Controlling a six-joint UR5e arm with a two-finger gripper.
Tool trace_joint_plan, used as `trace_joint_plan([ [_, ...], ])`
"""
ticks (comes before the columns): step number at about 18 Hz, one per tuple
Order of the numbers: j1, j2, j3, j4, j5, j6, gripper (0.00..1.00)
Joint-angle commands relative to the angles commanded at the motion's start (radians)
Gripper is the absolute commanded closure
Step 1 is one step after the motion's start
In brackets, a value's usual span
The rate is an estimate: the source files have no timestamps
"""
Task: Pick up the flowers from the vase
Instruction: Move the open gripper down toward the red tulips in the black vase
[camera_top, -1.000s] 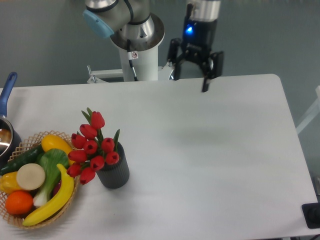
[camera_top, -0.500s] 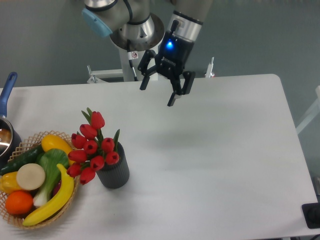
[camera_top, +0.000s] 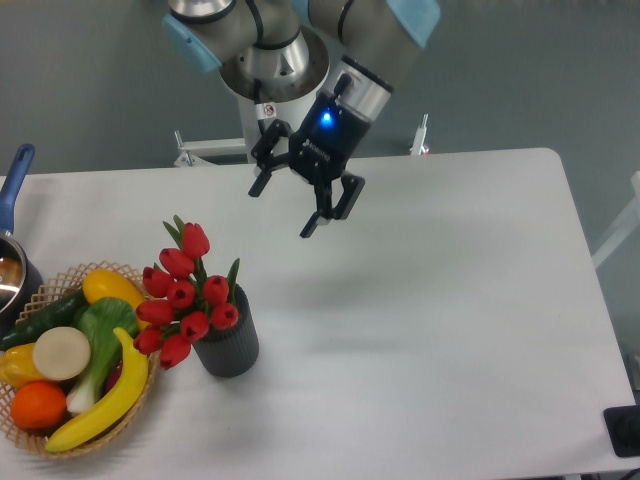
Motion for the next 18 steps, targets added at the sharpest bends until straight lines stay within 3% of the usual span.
trace_joint_plan([
  [5,-0.061,-0.083,0.023,0.109,-0.005,-0.008,0.0],
  [12,-0.104,-0.163,0.095,0.124,0.002,0.0,0.0],
  [15,-0.126,-0.208,0.118,0.181,0.002,0.0,0.0],
  [18,-0.143,-0.233,0.141,0.187,0.003,-0.003,0.0],
])
